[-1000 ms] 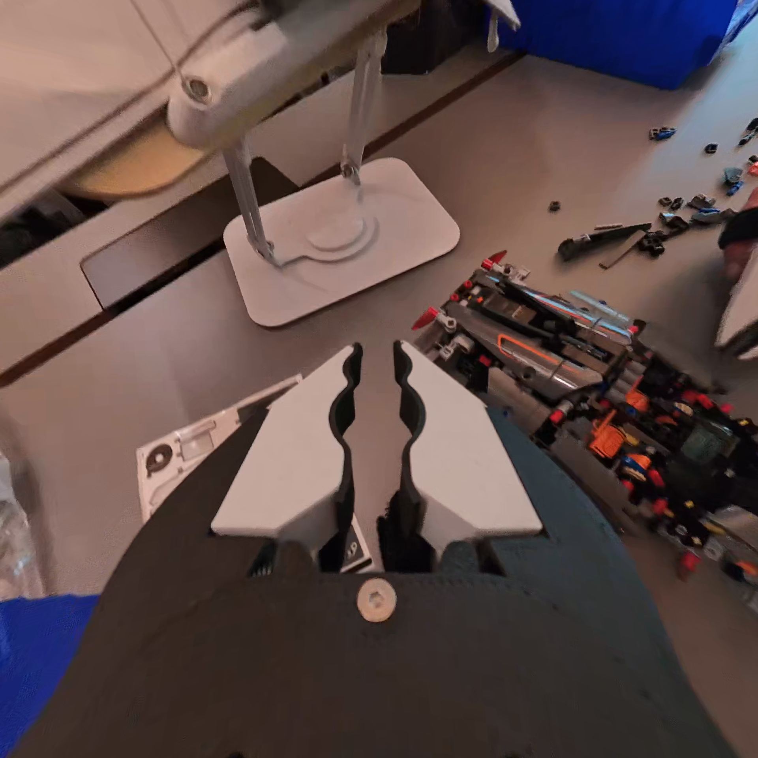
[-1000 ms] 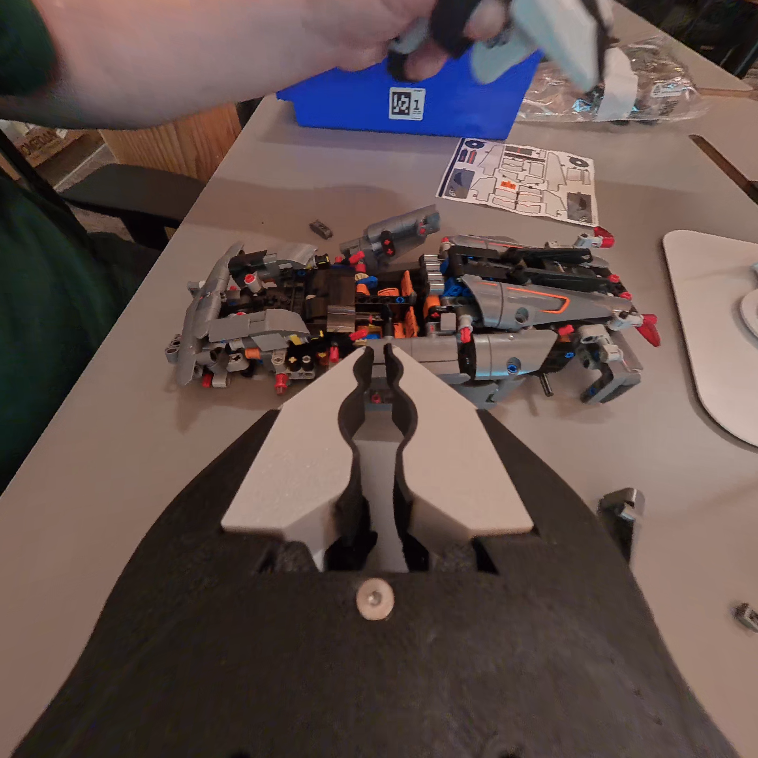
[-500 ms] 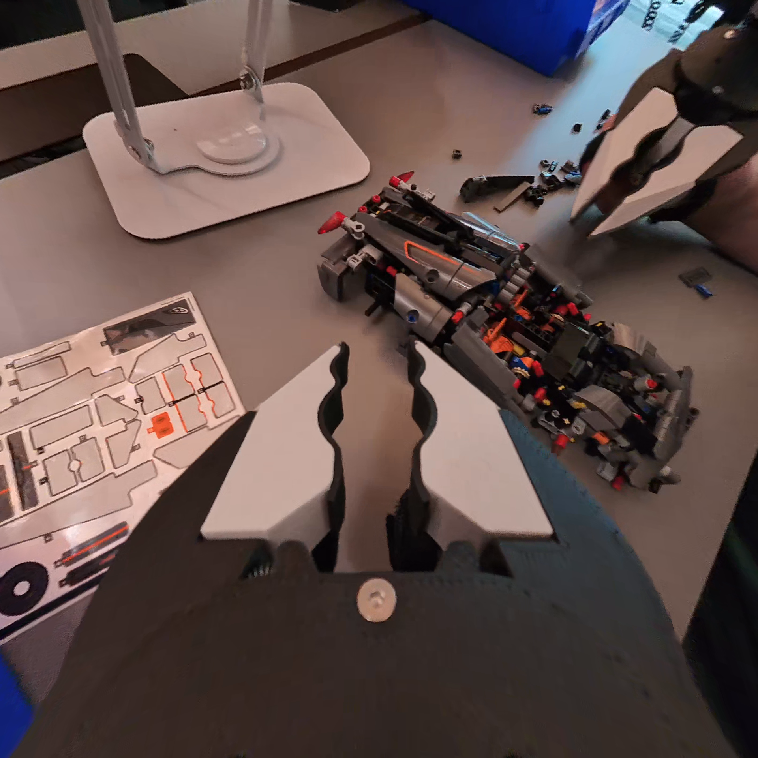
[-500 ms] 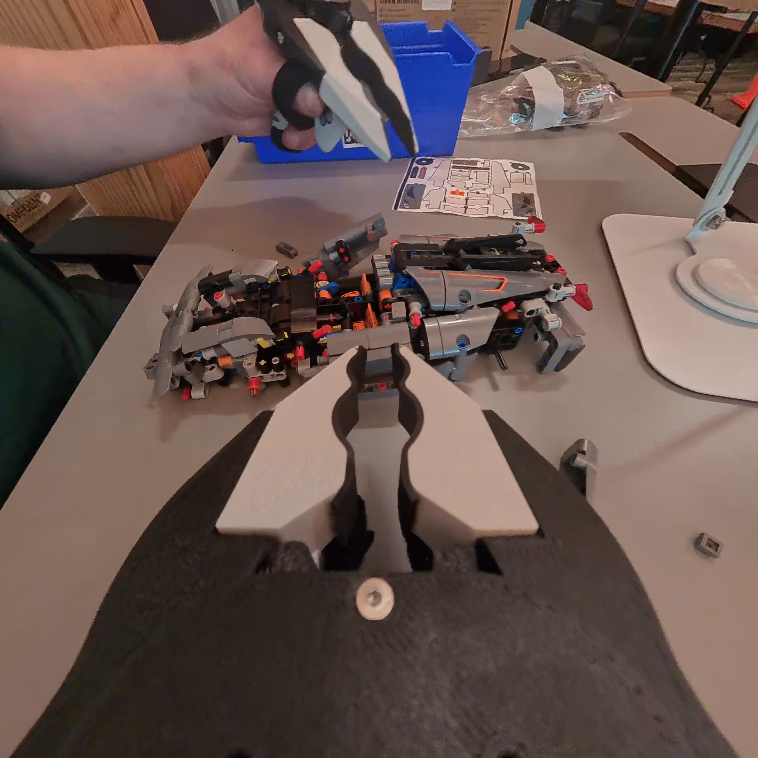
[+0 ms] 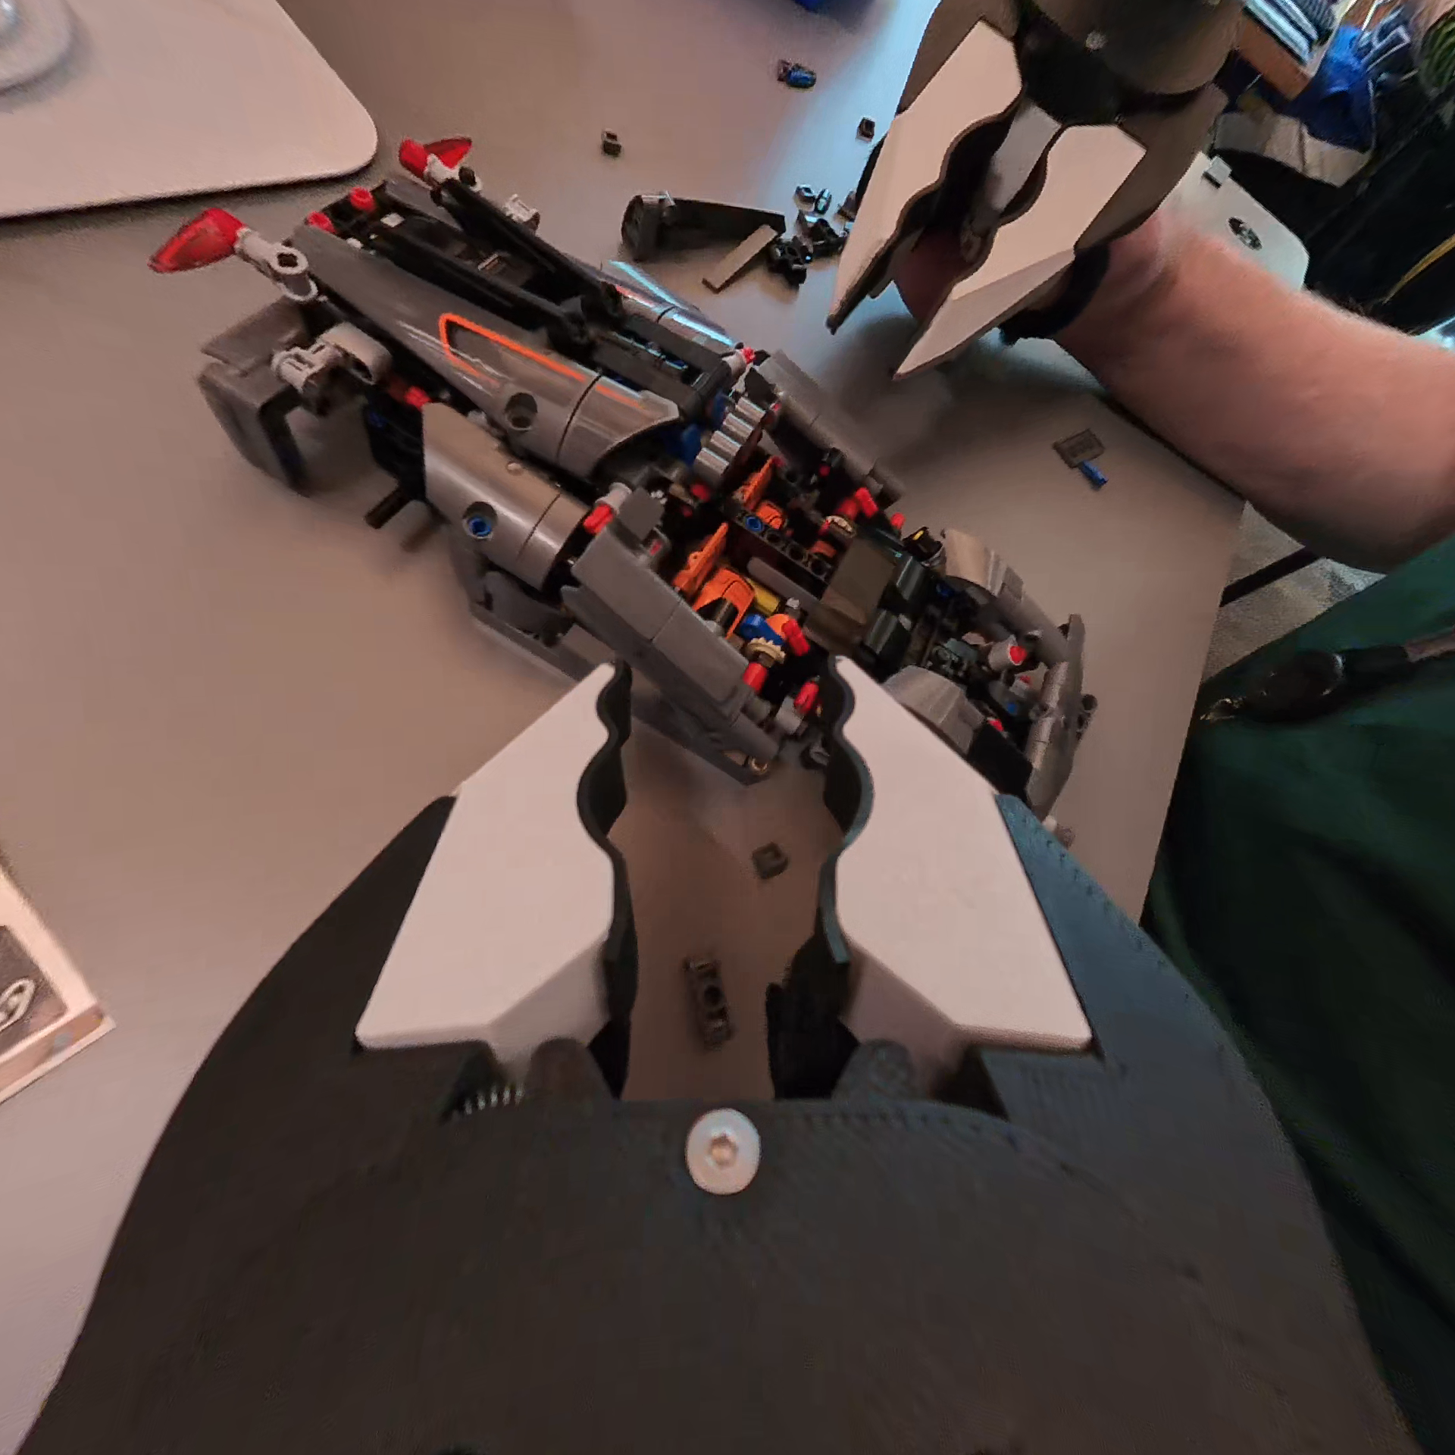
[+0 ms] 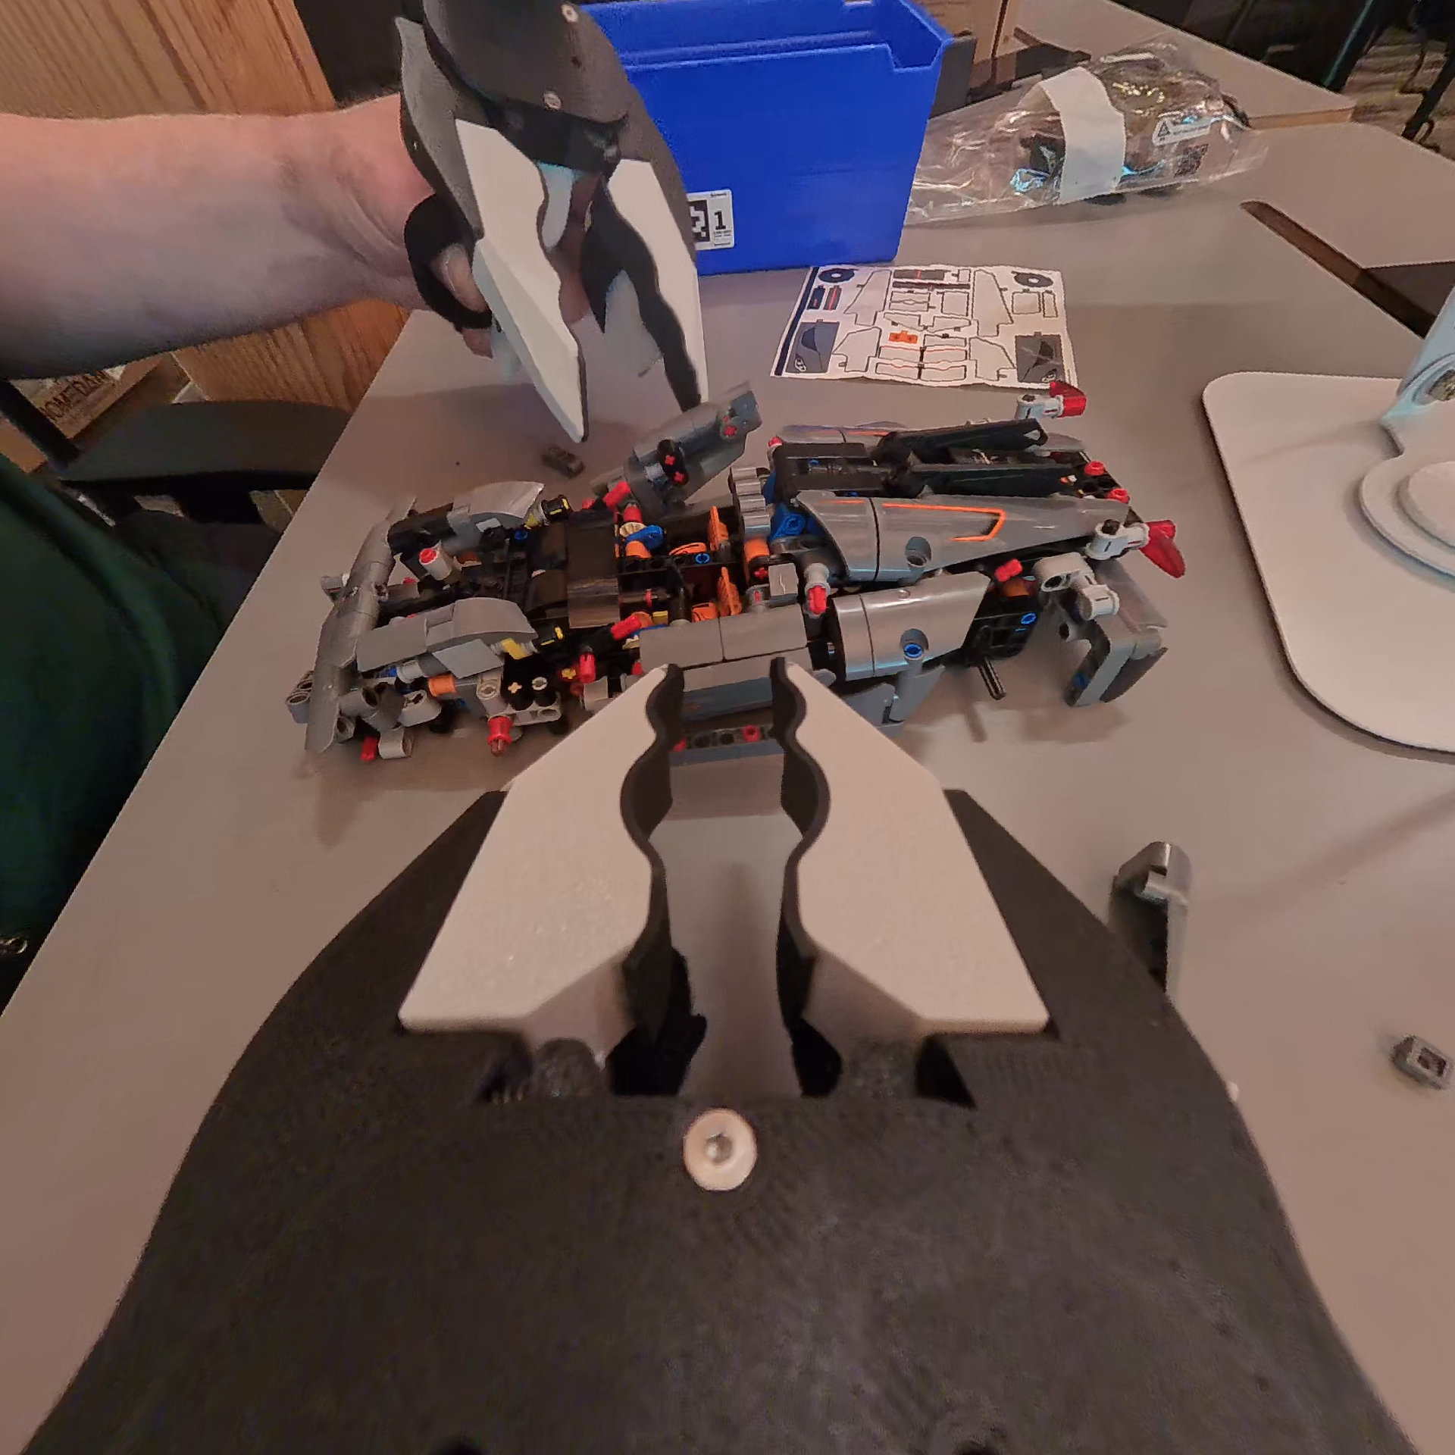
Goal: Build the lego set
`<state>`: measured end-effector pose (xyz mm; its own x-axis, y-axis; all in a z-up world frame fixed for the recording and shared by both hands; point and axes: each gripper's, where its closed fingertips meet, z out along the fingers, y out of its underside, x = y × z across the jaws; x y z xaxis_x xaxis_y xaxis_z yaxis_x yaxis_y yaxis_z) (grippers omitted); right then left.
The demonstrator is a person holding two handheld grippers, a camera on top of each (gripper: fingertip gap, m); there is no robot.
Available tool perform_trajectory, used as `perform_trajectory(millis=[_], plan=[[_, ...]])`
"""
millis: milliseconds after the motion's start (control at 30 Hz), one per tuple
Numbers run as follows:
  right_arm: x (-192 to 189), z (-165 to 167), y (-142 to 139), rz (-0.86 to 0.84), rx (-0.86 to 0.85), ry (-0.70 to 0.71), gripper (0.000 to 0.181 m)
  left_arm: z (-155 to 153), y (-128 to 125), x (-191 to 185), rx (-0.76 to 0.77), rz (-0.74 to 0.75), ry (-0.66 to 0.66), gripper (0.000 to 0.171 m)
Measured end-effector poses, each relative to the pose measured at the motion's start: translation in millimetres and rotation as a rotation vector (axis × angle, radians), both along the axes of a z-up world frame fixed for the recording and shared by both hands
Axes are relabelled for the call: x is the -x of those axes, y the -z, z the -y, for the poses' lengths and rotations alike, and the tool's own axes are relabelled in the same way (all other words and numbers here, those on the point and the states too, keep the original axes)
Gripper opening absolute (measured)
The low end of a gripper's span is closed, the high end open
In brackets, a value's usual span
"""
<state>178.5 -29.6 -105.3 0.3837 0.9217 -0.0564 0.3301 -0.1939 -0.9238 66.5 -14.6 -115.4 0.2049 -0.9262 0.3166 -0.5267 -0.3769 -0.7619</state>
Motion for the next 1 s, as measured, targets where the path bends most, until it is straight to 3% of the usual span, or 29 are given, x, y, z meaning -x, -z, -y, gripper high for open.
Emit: perform_trajectory(millis=[133, 333, 467, 567, 733, 1000], plan=[[0, -3, 7, 0.028, 0.049, 0.02, 0.034, -2, 10, -7, 0.01, -0.032, -0.024, 0.04], [-2, -10, 12, 0.054, 0.073, 0.065, 0.037, -2, 18, -7, 0.01, -0.052, -0.064, 0.029], [3, -7, 16, 0.065, 0.112, 0.049, 0.047, -5, 14, -11, 0.054, 0.003, -0.1, 0.036], [9, -5, 20, 0.077, 0.141, 0.037, 0.052, -8, 16, -12, 0.062, 0.001, -0.098, 0.031], [10, -8, 24, 0.084, 0.187, 0.063, 0.054, -8, 14, -10, 0.021, -0.001, -0.091, 0.031], [14, -7, 25, 0.063, 0.241, 0.06, 0.053, -17, -4, -10, 0.124, 0.103, -0.115, 0.038]])
